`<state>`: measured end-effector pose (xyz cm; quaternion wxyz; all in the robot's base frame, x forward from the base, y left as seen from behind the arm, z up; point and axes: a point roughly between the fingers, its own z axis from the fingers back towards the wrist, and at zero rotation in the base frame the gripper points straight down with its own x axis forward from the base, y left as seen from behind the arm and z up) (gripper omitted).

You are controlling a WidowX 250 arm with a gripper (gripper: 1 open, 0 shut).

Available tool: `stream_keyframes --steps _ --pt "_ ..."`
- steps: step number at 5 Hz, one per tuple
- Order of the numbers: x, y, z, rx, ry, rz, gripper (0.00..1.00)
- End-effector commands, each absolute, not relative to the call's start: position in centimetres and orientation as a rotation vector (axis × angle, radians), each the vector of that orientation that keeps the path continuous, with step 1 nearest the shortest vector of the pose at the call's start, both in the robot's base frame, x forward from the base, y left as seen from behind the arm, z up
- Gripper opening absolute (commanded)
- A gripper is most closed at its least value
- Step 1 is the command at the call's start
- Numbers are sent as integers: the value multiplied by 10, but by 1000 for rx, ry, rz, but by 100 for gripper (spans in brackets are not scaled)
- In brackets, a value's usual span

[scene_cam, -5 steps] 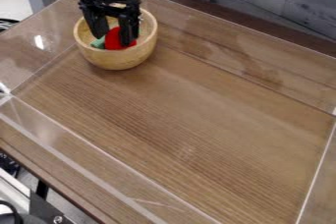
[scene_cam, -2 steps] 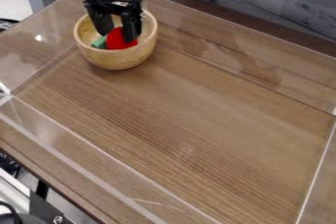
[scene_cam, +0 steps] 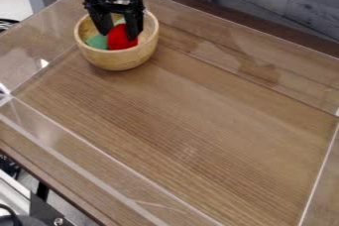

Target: Move the red fruit to the right

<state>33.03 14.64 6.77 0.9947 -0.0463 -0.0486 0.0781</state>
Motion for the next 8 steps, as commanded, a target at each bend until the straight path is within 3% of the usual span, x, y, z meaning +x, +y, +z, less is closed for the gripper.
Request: stream_keyframes --steps 1,2,4,6,7,8 --pt "335 156 80 -71 -158 146 100" --pt "329 161 75 -74 -159 132 100" --pt "341 175 87 -82 -177 190 100" --pt "335 158 89 -95 -179 144 100" --pt "339 161 77 -97 -195 187 100" --pt "340 161 80 -95 -202 202 0"
